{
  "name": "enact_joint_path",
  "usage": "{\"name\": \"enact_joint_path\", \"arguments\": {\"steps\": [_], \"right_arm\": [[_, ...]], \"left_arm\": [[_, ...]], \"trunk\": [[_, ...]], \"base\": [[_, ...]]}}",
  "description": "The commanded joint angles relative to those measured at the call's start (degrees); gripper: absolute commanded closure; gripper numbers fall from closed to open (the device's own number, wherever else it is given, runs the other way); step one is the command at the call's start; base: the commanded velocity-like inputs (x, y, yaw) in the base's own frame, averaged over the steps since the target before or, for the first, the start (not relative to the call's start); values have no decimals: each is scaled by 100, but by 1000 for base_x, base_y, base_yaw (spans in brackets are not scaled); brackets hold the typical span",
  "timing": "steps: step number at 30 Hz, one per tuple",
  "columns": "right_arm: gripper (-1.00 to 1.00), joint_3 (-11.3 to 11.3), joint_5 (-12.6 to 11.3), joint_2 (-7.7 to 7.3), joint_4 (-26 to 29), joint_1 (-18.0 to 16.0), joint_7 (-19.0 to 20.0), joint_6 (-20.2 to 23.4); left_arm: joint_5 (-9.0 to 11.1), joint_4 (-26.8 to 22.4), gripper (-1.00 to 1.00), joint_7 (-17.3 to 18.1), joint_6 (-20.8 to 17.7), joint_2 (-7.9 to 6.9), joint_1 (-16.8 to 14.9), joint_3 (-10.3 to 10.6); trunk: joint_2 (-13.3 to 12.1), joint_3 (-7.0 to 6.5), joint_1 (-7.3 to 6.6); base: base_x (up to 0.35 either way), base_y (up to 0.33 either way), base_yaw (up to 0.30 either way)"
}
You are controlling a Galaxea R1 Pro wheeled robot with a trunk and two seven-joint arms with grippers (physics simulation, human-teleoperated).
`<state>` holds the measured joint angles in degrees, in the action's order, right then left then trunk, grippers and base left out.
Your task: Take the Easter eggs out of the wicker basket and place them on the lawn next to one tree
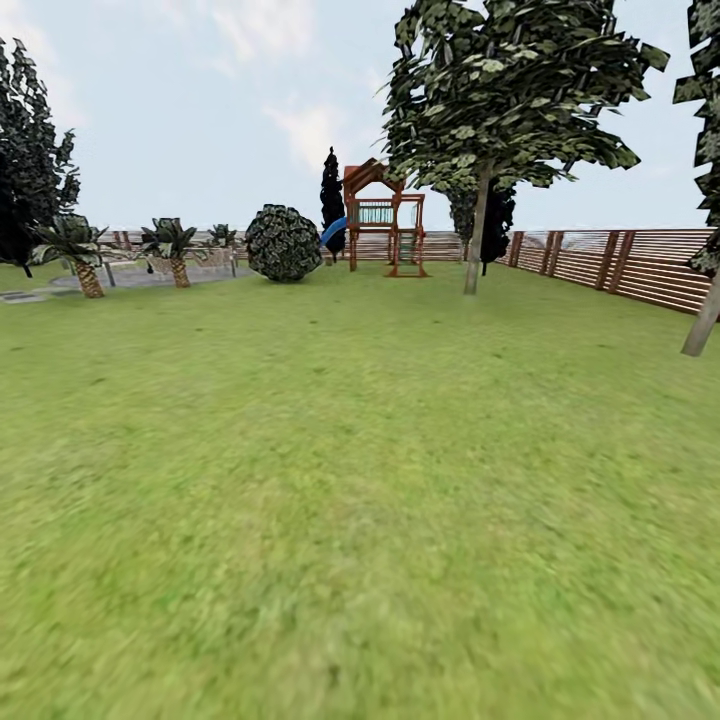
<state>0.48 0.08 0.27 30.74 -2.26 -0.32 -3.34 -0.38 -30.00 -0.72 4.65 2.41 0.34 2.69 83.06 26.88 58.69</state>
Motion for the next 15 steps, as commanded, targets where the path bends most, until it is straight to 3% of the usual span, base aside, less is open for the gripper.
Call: {"name": "enact_joint_path", "arguments": {"steps": [1,15], "right_arm": [[-100,5,1,0,0,-2,-3,-17],[-100,5,1,0,2,-2,-3,-17]], "left_arm": [[-5,-6,-100,-8,9,-1,1,11],[-22,-6,-100,-8,9,5,1,12]], "trunk": [[2,5,4],[2,5,4]], "base": [[335,0,0],[335,0,0]]}}
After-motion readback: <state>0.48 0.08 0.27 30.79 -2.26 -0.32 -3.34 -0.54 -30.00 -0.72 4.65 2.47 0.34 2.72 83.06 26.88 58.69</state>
